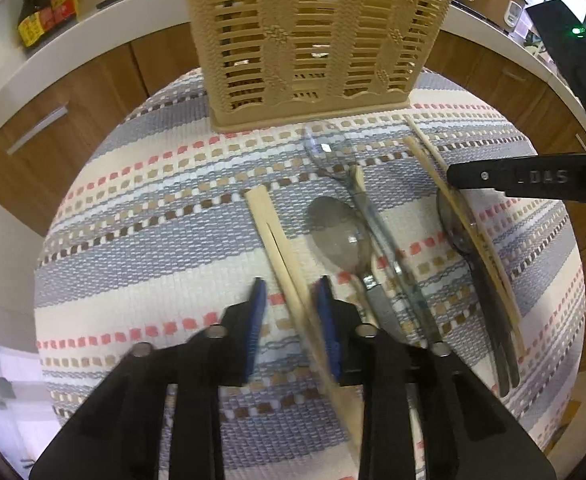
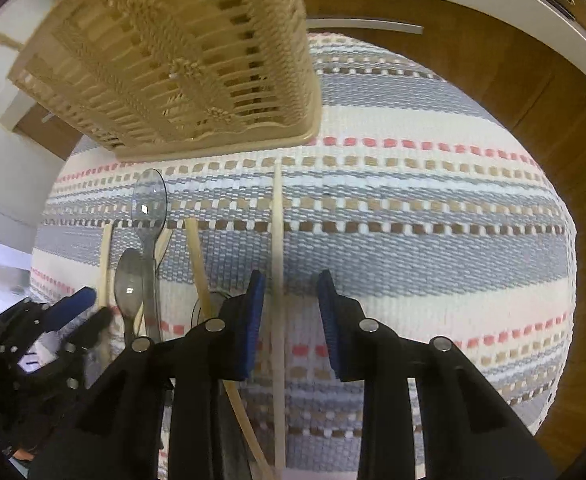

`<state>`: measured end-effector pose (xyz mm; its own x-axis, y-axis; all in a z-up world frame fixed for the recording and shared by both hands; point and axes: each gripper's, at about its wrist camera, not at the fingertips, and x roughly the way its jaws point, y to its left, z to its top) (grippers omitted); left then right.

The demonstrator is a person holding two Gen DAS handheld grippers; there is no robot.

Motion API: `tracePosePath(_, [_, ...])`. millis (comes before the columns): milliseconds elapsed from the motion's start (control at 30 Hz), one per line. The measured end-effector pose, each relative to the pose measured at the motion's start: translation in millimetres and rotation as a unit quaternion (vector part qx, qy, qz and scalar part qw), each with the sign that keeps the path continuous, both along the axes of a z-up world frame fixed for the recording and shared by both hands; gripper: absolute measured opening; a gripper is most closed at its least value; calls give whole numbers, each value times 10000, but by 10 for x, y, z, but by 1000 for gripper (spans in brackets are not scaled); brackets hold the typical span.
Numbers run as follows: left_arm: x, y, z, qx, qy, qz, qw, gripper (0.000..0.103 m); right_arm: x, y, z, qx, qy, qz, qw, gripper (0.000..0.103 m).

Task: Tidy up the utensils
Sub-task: 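Grasp a pair of wooden chopsticks with the left tool while the right tool grasps one chopstick, then lower the chopsticks into the basket and open the left tool while the right tool releases its chopstick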

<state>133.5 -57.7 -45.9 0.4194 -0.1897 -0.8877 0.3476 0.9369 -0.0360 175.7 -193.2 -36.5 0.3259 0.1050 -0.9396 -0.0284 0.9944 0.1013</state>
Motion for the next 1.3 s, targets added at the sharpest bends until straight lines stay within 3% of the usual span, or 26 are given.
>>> tracePosePath(133, [-9, 114, 23, -88, 52, -86, 9999, 13, 18, 194, -8, -335, -7, 172, 9993, 18])
tracePosePath(200, [-24, 136, 28, -47, 51, -139, 9999, 12, -3, 292, -12, -684, -74, 273, 9973, 9])
tracePosePath(267, [-50, 163, 38, -12, 52, -180, 9998, 12, -20, 334, -15, -709, -50, 330, 9969, 5])
tracePosePath(500, [-14, 251, 34, 41, 176, -151, 9997, 16, -135, 265, 17, -619, 28, 314, 9976, 5])
tracePosePath(633, [34, 144, 22, 358, 180, -274, 9988, 16, -198, 108, 6, -558, 10, 415, 9976, 5])
tracePosePath(767, [57, 82, 20, 476, 129, -237, 9985, 11, -381, 37, 105, -421, -148, 537, 9976, 5])
tracePosePath(867, [36, 118, 57, 245, -31, -132, 9996, 11, -574, -10, 183, -300, -290, 600, 9973, 5])
tracePosePath(1033, [-76, 300, 415, -453, -571, 44, 9973, 11, -851, -22, 453, -210, -648, 861, 9939, 5])
tracePosePath(1300, [-256, 452, 1252, -1297, -1653, 166, 9775, 11, -1235, 155, 1182, 68, -1720, 1299, 9765, 5])
